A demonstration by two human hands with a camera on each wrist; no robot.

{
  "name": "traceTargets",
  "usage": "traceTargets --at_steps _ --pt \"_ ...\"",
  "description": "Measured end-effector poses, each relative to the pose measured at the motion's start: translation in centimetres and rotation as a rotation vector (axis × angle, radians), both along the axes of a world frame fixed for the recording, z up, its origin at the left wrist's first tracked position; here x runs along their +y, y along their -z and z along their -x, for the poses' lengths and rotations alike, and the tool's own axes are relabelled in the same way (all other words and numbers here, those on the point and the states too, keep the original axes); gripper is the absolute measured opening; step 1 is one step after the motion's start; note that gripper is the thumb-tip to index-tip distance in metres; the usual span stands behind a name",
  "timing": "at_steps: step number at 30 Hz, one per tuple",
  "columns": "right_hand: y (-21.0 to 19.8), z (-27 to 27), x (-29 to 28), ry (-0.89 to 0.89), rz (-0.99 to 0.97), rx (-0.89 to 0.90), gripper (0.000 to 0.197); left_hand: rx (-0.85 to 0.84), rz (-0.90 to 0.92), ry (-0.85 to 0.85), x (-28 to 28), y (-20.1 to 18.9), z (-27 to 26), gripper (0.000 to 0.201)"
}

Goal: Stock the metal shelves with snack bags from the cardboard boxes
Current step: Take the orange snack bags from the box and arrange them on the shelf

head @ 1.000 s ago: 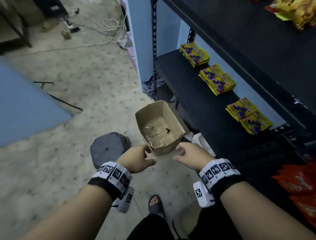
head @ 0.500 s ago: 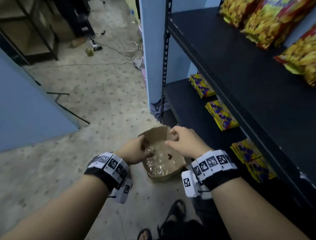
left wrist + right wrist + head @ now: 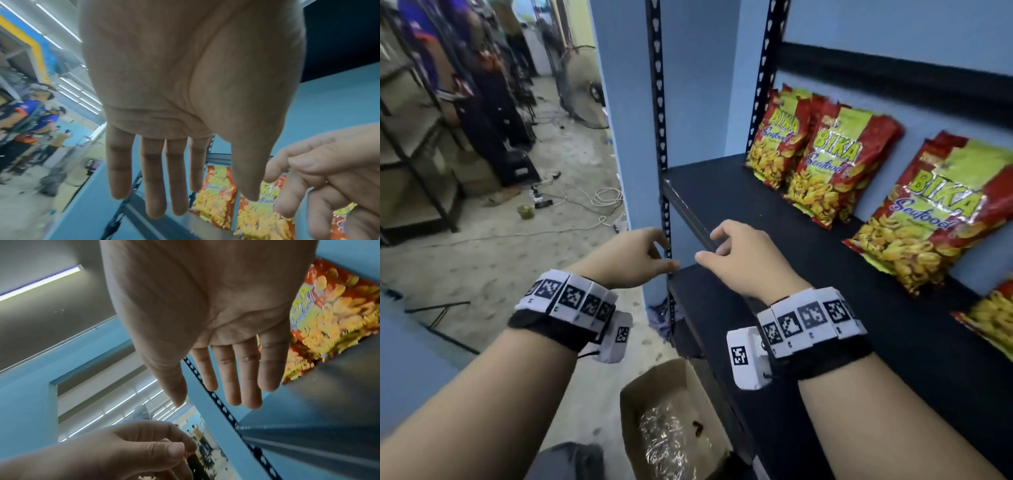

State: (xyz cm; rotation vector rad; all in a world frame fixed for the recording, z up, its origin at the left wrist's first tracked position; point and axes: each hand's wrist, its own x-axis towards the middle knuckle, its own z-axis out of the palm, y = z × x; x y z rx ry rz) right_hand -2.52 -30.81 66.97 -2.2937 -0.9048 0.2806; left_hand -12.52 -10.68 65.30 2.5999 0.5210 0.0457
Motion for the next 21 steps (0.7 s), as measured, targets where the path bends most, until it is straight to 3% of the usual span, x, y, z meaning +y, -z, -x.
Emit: traceTargets --at_steps 12,21 --pt "-2.7 -5.3 -5.6 0.547 -0.051 -0.055 0.041 -0.071 -0.011 0.586 -3.3 -4.5 -14.7 0.043" --pt "-2.2 -4.3 -13.2 0.948 0.052 -0.122 0.040 -0.145 -0.053 0.957 -12.2 -5.5 -21.7 0.041"
